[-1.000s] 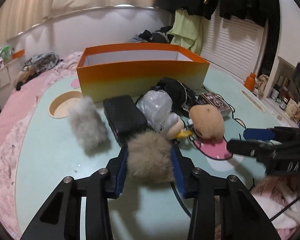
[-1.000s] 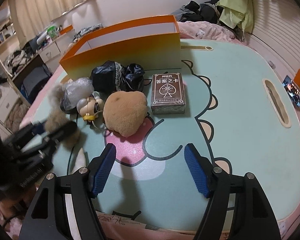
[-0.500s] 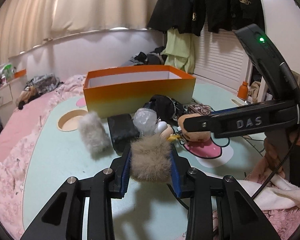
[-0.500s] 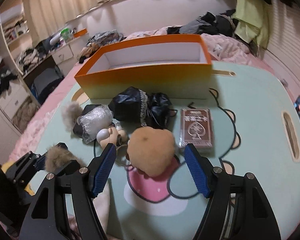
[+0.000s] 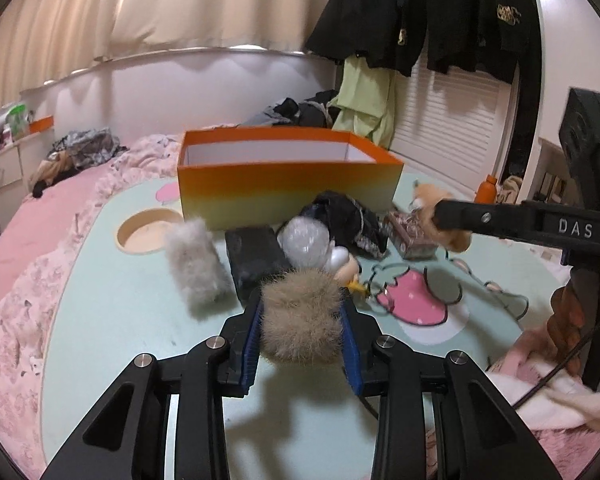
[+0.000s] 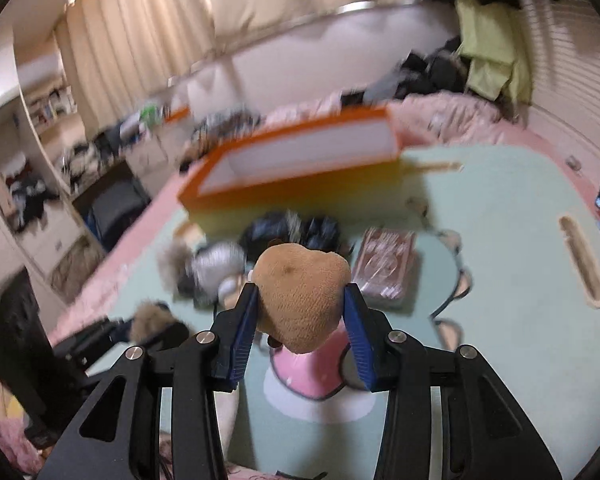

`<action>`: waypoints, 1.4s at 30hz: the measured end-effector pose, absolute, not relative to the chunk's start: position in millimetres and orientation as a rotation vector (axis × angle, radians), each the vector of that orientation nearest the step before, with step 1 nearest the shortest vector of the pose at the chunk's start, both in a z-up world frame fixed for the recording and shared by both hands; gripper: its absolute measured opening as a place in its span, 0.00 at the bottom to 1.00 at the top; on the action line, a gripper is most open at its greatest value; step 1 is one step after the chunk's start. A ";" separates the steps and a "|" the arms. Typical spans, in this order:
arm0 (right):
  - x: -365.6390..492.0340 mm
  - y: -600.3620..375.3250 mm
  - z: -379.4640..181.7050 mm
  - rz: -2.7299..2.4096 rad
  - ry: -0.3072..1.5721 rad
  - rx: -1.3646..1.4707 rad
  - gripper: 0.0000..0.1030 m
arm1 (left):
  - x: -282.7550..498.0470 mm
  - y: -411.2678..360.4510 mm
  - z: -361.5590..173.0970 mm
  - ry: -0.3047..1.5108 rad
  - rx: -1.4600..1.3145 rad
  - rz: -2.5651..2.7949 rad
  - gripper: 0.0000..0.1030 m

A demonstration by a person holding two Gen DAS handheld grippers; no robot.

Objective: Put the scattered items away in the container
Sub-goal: 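Grasp the brown fluffy pompom with the left gripper while right grasps the brown round plush, then lower the brown pompom into the orange box with the left gripper while right drops the plush in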

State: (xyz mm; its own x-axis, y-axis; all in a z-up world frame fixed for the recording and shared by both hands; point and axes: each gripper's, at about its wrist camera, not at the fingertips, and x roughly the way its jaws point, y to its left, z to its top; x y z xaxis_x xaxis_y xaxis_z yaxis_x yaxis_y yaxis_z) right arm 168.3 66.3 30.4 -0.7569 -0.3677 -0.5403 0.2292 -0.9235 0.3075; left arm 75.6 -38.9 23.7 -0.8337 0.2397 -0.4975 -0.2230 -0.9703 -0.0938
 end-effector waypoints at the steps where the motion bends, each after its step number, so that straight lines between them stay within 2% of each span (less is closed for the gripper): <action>1: 168.2 69.3 34.5 -2.673 -0.327 0.866 0.43 | 73.1 -40.7 28.1 -0.060 -0.760 2.794 0.32; 4: 159.2 70.0 42.5 -2.680 -0.328 0.854 0.43 | 60.1 -45.6 45.7 -0.114 -0.739 2.779 0.32; 10: 117.5 56.9 66.3 -2.674 -0.262 0.864 0.43 | 18.0 -40.7 87.1 -0.020 -0.666 2.831 0.32; 13: 96.0 50.4 82.8 -2.721 -0.183 0.838 0.43 | -18.3 -40.9 98.5 -0.064 -0.712 2.821 0.32; 17: 65.0 41.2 88.7 -2.760 -0.109 0.853 0.43 | -62.1 -45.5 99.0 -0.145 -0.821 2.788 0.32; 22: 31.3 44.7 69.4 -2.751 -0.163 0.981 0.43 | -95.8 -46.4 86.6 -0.123 -0.902 2.829 0.32; 24: 26.2 45.2 63.1 -2.762 -0.152 1.005 0.46 | -101.2 -48.5 82.6 -0.148 -0.924 2.824 0.33; 26: 23.6 46.5 59.7 -2.764 -0.150 1.016 0.47 | -101.1 -51.9 81.6 -0.185 -0.917 2.823 0.39; 28: 25.1 48.9 59.3 -2.769 -0.162 1.007 0.48 | -97.1 -54.5 83.4 -0.194 -0.890 2.829 0.54; 30: 31.4 50.8 62.2 -2.787 -0.169 0.977 0.57 | -90.6 -56.0 88.4 -0.190 -0.852 2.851 0.66; 31: 34.1 51.5 65.1 -2.793 -0.177 0.959 0.65 | -86.7 -57.4 91.4 -0.190 -0.833 2.859 0.69; 32: 37.7 52.5 68.1 -2.802 -0.191 0.935 0.68 | -82.4 -59.3 94.6 -0.193 -0.818 2.864 0.70; 36: 57.2 57.4 79.3 -2.798 -0.232 0.889 0.68 | -60.4 -65.0 102.4 -0.195 -0.823 2.853 0.76; 37: 65.0 58.3 80.5 -2.793 -0.237 0.882 0.68 | -54.3 -64.6 102.4 -0.181 -0.841 2.848 0.80; 42: 106.2 56.2 69.6 -2.792 -0.200 0.915 0.68 | -8.9 -55.3 90.0 -0.069 -0.914 2.790 0.83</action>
State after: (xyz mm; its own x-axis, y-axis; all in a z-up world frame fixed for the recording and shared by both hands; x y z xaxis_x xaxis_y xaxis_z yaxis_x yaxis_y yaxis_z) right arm 106.2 56.2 69.6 -0.7893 -0.2272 -0.5704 0.1436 -0.9716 0.1883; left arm -8.9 -55.3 90.0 -0.7874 0.2078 -0.5803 -0.1787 -0.9780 -0.1076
